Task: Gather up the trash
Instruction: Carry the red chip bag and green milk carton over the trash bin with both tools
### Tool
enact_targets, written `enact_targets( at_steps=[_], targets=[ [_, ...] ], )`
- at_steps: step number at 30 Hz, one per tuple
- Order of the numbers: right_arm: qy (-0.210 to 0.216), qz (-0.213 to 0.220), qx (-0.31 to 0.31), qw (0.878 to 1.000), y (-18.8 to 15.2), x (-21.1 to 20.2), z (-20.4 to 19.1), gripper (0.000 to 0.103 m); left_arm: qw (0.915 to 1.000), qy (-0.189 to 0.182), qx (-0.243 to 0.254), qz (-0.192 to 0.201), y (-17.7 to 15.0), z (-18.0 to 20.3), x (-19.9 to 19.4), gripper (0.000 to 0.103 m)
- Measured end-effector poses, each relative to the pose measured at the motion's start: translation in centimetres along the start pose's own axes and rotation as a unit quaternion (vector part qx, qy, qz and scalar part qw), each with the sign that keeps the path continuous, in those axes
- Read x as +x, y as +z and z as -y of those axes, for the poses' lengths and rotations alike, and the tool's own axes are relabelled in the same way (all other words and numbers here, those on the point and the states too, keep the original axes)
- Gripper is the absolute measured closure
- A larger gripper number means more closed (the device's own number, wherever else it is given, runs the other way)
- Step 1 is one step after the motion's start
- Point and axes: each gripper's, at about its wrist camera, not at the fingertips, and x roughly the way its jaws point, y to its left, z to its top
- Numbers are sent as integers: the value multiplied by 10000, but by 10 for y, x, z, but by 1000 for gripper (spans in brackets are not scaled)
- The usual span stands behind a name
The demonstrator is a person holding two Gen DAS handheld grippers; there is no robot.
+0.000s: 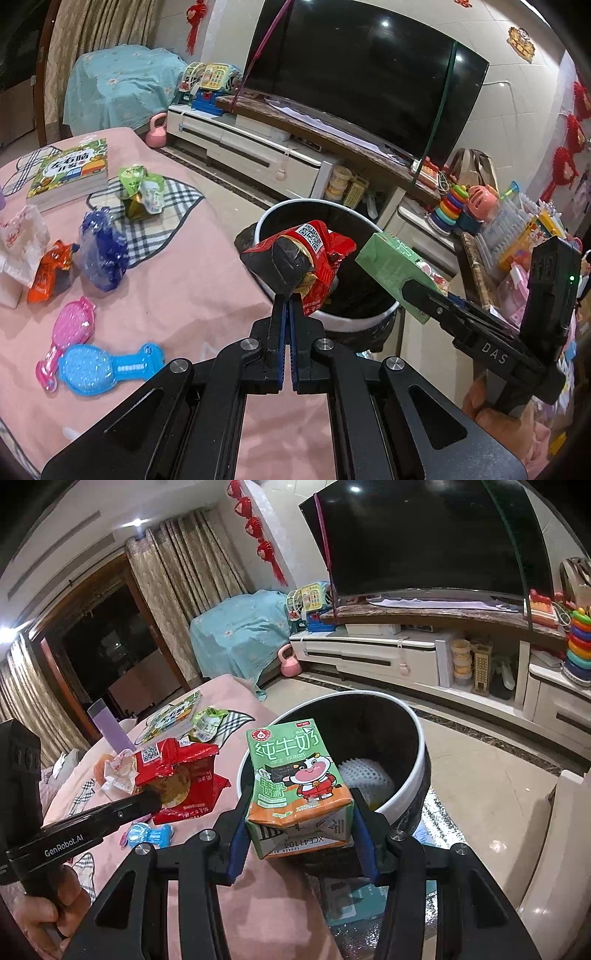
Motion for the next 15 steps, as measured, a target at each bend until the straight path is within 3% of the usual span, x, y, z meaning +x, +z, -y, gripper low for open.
enact_targets(
  at_steps=[15],
  targets=[
    [-208, -97, -36, 9997, 13, 10, 17, 54, 9997, -3, 165, -153, 18, 17, 30, 102]
  ],
)
